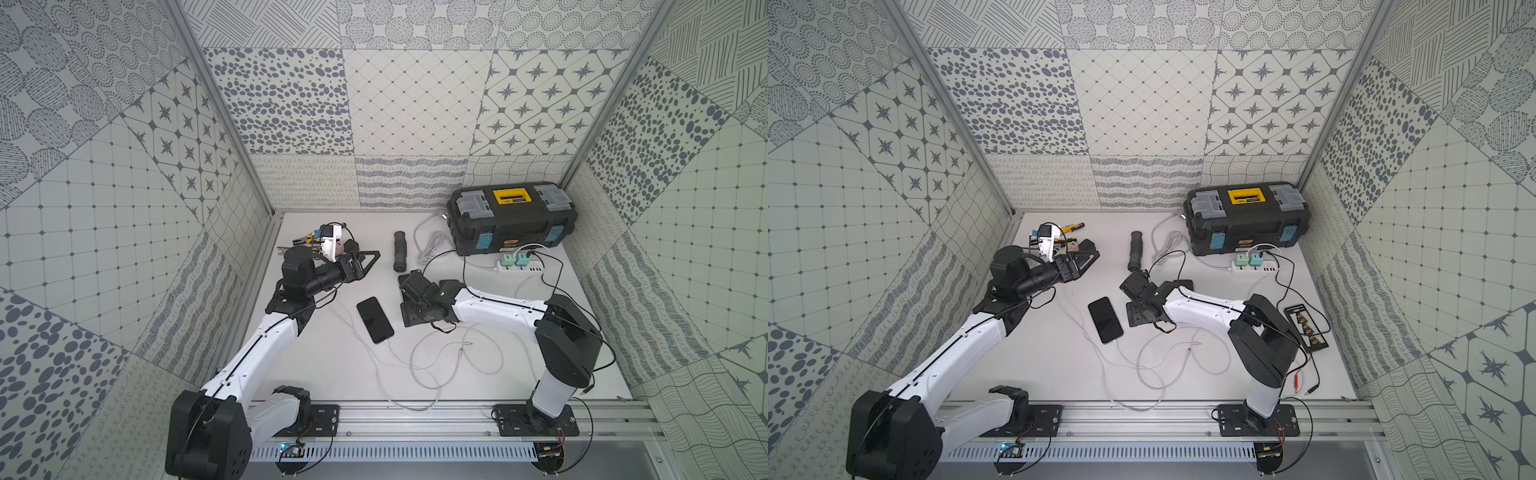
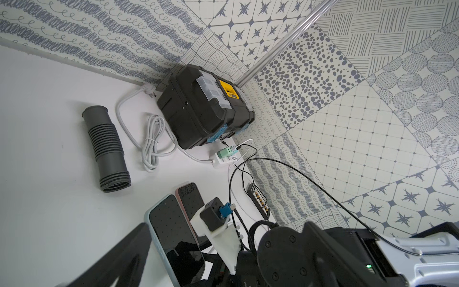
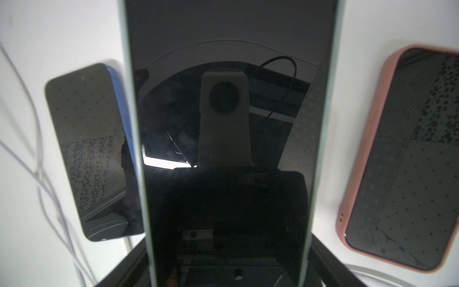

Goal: Unplug the charging cable from the phone
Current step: Place the phone at the center of the board.

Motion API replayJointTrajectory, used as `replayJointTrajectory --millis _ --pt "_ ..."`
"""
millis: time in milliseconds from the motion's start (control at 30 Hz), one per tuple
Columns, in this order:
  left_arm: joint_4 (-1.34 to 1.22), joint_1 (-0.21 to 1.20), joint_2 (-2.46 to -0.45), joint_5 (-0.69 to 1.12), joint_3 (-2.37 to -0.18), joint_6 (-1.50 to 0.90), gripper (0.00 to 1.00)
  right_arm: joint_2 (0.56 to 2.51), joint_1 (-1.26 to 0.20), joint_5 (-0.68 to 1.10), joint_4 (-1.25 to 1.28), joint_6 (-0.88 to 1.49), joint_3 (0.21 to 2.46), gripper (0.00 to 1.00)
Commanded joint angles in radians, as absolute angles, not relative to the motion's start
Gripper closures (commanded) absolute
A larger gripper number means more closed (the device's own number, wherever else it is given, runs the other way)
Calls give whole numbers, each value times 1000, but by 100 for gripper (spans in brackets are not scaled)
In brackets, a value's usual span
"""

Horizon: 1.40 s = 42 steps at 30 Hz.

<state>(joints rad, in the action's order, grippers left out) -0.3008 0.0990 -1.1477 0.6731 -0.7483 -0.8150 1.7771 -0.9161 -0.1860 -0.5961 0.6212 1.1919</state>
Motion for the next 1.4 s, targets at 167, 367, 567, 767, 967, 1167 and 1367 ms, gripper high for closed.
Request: replayJointTrajectory --millis 167,367,567,767,967,1167,1367 --pt "-291 95 -1146 647 -756 -769 2 1854 -920 -214 -615 637 1245 44" --pt "-288 95 -1145 646 -763 -768 2 1885 -919 -216 -627 646 1250 40" --pt "-287 95 -1145 646 -765 -767 2 1900 -919 -217 -635 654 1255 33" --pt "-286 94 -1146 646 -766 -765 2 1903 -919 -220 -645 655 1264 27" --pt "-284 94 -1144 646 -770 -763 1 1895 -919 -232 -659 650 1277 19" --pt "-275 95 -1142 640 -772 -757 2 1870 -920 -242 -665 638 1292 9" --pt "-249 95 -1134 619 -773 -743 1 1831 -959 -272 -667 588 1330 4"
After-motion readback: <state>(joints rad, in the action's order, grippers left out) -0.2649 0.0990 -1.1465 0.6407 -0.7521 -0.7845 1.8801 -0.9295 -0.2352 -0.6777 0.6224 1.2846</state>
